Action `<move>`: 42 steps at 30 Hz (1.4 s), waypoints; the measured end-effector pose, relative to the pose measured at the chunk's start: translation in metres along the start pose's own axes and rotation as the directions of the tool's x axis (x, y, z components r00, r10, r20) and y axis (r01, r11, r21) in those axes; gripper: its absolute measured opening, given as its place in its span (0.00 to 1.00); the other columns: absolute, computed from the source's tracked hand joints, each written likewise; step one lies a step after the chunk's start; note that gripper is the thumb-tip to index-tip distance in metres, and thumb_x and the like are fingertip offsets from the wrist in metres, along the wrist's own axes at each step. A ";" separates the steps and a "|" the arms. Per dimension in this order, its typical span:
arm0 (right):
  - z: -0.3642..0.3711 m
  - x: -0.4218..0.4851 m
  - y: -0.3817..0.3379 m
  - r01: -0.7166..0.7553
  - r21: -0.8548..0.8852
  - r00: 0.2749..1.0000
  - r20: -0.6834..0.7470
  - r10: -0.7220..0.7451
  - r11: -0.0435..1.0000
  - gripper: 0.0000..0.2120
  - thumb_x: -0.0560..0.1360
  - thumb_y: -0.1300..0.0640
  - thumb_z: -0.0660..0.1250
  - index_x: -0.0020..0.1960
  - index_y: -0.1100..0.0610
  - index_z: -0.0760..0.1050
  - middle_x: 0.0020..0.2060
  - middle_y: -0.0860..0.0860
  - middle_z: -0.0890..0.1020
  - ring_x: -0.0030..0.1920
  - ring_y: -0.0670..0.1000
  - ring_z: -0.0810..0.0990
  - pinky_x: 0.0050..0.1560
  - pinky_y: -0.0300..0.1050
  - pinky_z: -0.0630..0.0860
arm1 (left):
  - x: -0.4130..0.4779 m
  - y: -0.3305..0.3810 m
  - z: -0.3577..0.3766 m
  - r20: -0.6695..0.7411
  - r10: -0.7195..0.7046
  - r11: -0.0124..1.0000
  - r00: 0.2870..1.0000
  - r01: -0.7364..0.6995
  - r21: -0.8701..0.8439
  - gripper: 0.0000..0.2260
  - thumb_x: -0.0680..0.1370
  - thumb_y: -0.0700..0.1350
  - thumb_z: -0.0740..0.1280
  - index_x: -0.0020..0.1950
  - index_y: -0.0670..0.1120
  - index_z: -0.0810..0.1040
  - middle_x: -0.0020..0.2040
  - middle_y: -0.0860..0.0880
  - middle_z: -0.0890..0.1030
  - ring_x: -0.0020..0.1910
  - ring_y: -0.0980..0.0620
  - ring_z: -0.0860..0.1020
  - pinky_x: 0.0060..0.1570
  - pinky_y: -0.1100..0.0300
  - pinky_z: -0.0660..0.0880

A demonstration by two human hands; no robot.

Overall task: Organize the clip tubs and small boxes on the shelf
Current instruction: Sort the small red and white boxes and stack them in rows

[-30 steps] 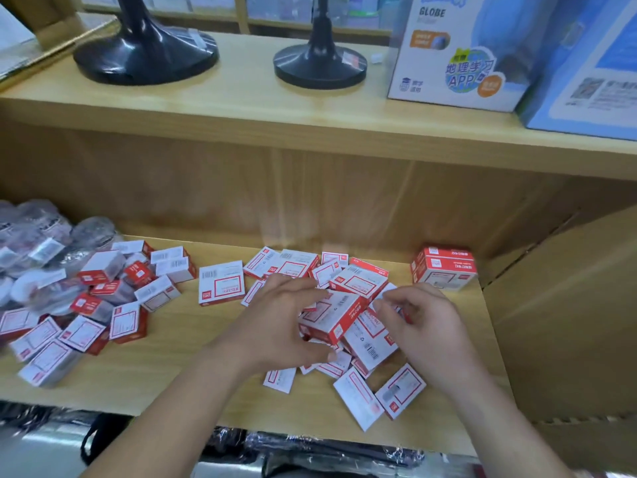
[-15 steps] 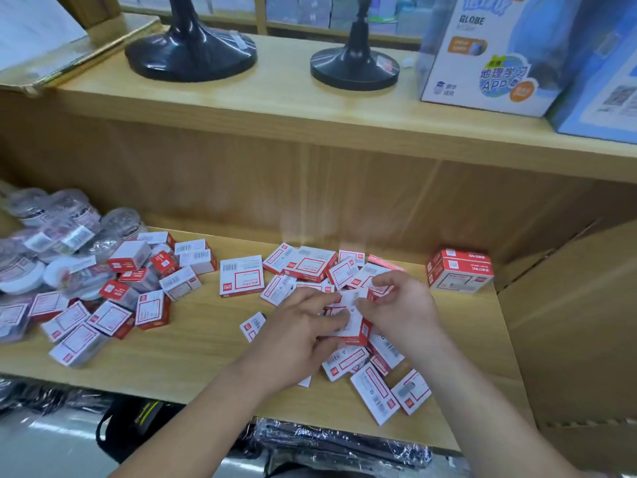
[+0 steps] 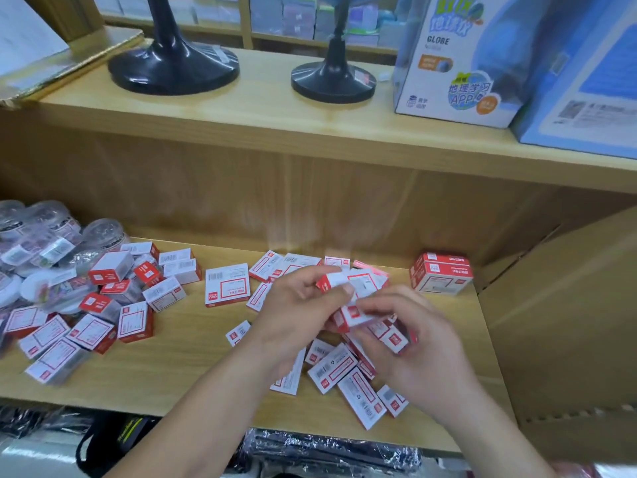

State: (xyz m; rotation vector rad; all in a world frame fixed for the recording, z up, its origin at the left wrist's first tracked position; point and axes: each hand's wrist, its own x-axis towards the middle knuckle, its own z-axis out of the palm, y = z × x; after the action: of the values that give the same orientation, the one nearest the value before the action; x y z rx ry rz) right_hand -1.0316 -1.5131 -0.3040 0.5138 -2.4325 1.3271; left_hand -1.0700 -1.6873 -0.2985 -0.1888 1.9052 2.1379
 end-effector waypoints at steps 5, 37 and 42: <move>-0.030 -0.002 0.011 -0.527 0.225 0.834 -0.046 0.549 0.820 0.20 0.74 0.57 0.76 0.63 0.44 0.78 0.56 0.42 0.82 0.55 0.47 0.82 0.53 0.49 0.82 | -0.001 -0.008 0.003 0.097 0.035 0.999 0.995 -0.036 0.009 0.14 0.78 0.37 0.73 0.61 0.48 0.79 0.52 0.44 0.87 0.52 0.42 0.85 0.57 0.42 0.81; -0.061 -0.011 0.118 -0.592 -0.333 0.806 -0.250 0.537 0.734 0.20 0.76 0.63 0.70 0.66 0.50 0.77 0.60 0.49 0.77 0.56 0.53 0.80 0.55 0.44 0.74 | 0.016 -0.059 0.037 0.325 0.250 0.198 0.912 -0.377 0.905 0.30 0.68 0.70 0.68 0.65 0.56 0.78 0.60 0.57 0.77 0.61 0.52 0.75 0.54 0.55 0.75; -0.050 -0.013 0.125 -0.706 0.037 0.661 -0.324 0.677 0.707 0.25 0.72 0.56 0.78 0.62 0.44 0.69 0.52 0.44 0.82 0.51 0.45 0.82 0.50 0.44 0.78 | 0.007 -0.074 0.039 0.245 0.276 0.178 0.930 -0.299 0.937 0.37 0.67 0.76 0.63 0.69 0.55 0.74 0.58 0.55 0.80 0.59 0.49 0.77 0.54 0.50 0.77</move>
State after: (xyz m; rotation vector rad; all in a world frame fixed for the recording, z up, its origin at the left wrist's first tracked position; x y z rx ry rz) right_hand -1.0718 -1.4056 -0.3750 -0.7069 -2.4621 1.3885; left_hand -1.0527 -1.6410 -0.3661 0.5094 3.0191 0.5892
